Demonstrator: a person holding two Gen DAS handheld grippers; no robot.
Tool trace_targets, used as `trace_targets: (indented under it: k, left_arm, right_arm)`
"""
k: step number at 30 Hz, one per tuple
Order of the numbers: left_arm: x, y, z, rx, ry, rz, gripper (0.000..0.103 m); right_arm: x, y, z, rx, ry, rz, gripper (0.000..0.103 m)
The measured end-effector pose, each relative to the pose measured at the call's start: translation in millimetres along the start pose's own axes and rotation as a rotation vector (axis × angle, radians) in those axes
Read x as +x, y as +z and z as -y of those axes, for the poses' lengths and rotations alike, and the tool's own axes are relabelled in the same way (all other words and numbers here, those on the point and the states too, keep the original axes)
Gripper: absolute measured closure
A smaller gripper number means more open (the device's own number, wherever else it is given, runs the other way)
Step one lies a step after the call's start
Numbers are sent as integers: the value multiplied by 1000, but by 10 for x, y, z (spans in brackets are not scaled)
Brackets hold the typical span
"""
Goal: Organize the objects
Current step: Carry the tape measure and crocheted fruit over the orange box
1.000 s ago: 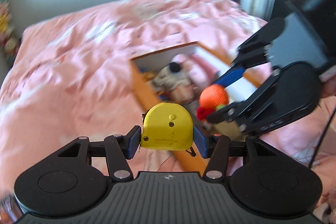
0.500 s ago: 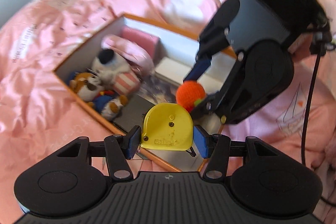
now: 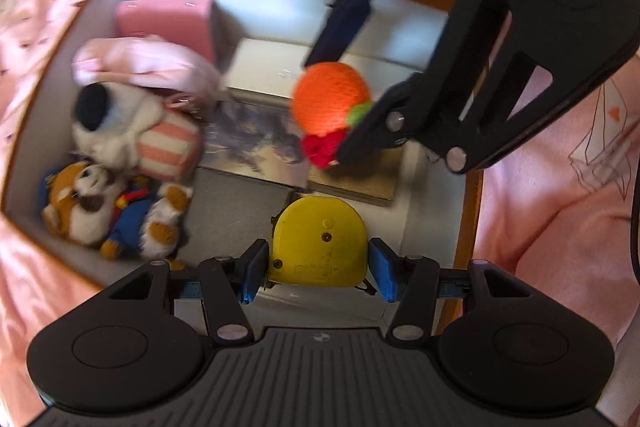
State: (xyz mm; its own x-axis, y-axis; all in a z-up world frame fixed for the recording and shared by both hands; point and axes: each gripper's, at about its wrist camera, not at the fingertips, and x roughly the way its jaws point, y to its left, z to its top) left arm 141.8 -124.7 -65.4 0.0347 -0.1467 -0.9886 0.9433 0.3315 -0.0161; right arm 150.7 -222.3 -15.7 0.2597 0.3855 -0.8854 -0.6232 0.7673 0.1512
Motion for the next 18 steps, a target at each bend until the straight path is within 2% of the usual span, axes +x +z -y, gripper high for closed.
trace_targets:
  k: [3, 10, 15, 18]
  left_arm:
    - [96, 38, -48, 5, -51, -31, 40]
    - [220, 12, -199, -23, -151, -37, 40]
    - [305, -70, -212, -35, -123, -32, 37]
    - [247, -145, -221, -57, -122, 6, 37]
  right_arm:
    - [48, -1, 37, 5, 3, -1, 52]
    - [104, -50, 80, 17, 27, -8, 52]
    - [125, -85, 74, 25, 34, -21, 52]
    - [120, -87, 58, 24, 39, -26, 52]
